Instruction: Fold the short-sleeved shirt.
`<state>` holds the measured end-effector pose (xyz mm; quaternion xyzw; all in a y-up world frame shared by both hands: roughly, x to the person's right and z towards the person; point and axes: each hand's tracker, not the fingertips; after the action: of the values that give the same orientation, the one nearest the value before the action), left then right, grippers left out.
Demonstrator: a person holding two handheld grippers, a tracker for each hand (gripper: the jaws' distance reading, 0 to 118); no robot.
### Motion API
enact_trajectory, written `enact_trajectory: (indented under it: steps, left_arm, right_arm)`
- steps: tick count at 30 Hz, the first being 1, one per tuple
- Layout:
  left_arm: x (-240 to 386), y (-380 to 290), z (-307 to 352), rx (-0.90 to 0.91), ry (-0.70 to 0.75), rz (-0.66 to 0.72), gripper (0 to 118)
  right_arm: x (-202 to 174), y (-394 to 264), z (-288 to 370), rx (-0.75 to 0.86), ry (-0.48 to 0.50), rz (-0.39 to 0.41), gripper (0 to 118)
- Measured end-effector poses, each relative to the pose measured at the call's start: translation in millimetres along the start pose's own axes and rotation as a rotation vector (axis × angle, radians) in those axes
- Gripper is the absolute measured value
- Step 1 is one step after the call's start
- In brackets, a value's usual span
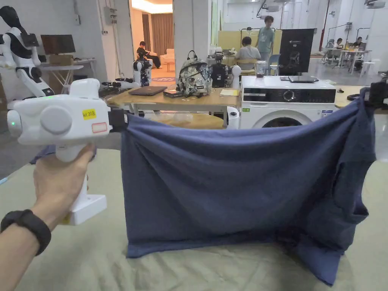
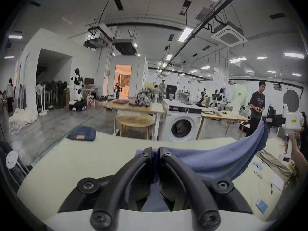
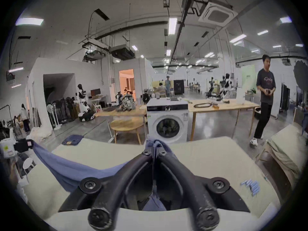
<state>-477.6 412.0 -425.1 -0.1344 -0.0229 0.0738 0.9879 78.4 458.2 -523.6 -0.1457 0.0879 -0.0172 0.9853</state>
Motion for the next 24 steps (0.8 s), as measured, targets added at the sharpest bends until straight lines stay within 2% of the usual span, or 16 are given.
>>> enact_trajectory:
  steps: [2,4,9,11,12,14,16,18,21,22,24]
  left_arm:
    - [-3.5,-22.3,17.8,0.001,-0.034,0.002,2]
    - [-2.1,-44.7,42.1,0.001,-0.086,-0.002,2]
    - [8.2,-115.4,128.3,-0.014,-0.083,0.023,2]
    - [5.3,-156.2,164.2,-0.035,-0.083,0.024,2]
    - [5.2,-177.3,181.3,-0.037,-0.076,0.033,2]
    - [1.2,-217.4,212.5,-0.106,-0.102,0.146,2]
    - [-0.4,-253.2,237.9,-0.132,-0.117,0.212,2]
    - [5.9,-288.6,266.1,-0.175,-0.072,0.259,2]
    - [7.1,-326.1,289.7,-0.251,0.000,0.299,2]
    - [0.1,-337.0,292.7,-0.274,0.018,0.304,2]
    - [-5.0,-357.2,298.5,-0.319,0.025,0.322,2]
  right_arm:
    - [-0.1,-24.1,16.9,-0.025,-0.005,0.047,1]
    - [4.1,-47.7,41.9,-0.030,0.016,0.038,1]
    - [11.7,-120.8,125.7,-0.028,0.068,-0.038,0]
    - [13.1,-164.7,164.6,-0.026,0.057,-0.040,1]
    - [14.3,-192.5,184.4,0.005,0.013,-0.018,1]
    - [16.7,-234.5,214.7,-0.031,-0.024,0.005,1]
    - [20.2,-275.0,244.7,-0.067,-0.022,-0.050,1]
    - [20.2,-315.4,273.1,-0.108,-0.023,-0.128,1]
    - [15.2,-358.8,303.9,-0.163,-0.034,-0.195,0]
    - [13.5,-369.2,309.8,-0.191,-0.024,-0.203,1]
    - [6.2,-393.0,317.6,-0.261,-0.065,-0.208,1]
